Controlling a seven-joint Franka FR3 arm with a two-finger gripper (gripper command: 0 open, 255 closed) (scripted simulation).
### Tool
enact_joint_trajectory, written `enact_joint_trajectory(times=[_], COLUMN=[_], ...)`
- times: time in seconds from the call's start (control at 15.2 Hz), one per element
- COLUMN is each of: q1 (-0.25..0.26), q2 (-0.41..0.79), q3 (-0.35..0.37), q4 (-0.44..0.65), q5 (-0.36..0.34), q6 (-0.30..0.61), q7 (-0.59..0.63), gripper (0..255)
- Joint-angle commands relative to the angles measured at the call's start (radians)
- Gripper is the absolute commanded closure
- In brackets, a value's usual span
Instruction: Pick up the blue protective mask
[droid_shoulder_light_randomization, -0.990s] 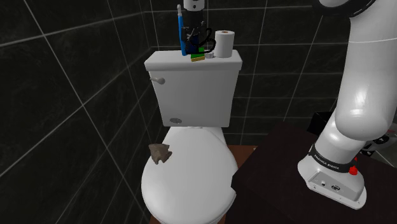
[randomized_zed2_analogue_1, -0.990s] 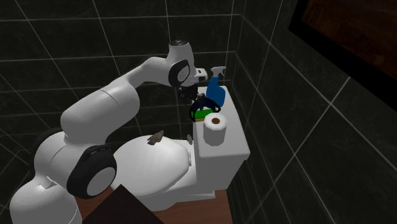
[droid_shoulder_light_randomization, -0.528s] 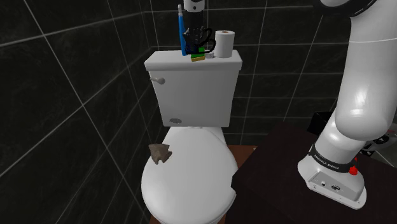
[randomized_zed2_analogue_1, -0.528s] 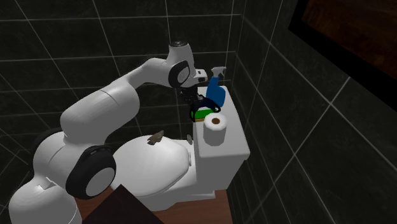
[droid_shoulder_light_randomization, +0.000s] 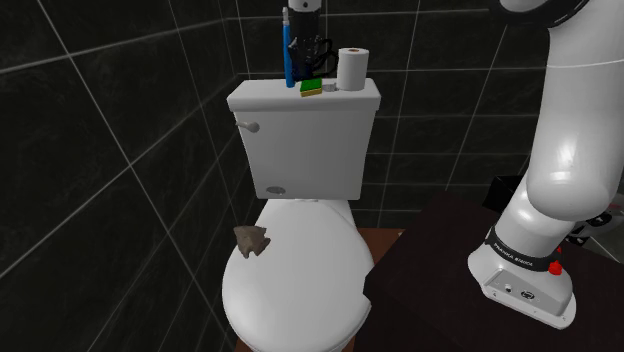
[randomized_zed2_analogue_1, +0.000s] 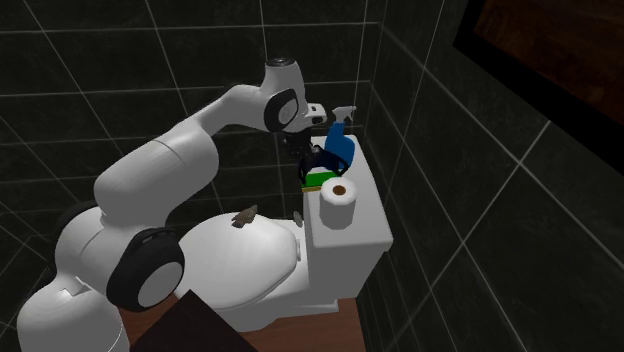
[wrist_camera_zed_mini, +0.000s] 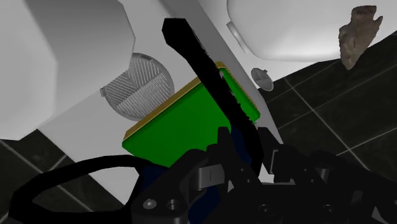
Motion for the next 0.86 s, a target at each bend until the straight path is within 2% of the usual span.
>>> enact_joint_trajectory(times=[0.0,0.66,0.79], q1=[0.002,0.011,0.011], q2=[0.005,0.069,0.07], q3=[0.001,0.001,0.001], q4=[0.034,0.266,0.27], q5=[0.0,-0.005,-0.005], q6=[-0.028,-0.197,-0.199], q7=[-0.001,-0.014,-0.014], gripper=[255,255,255])
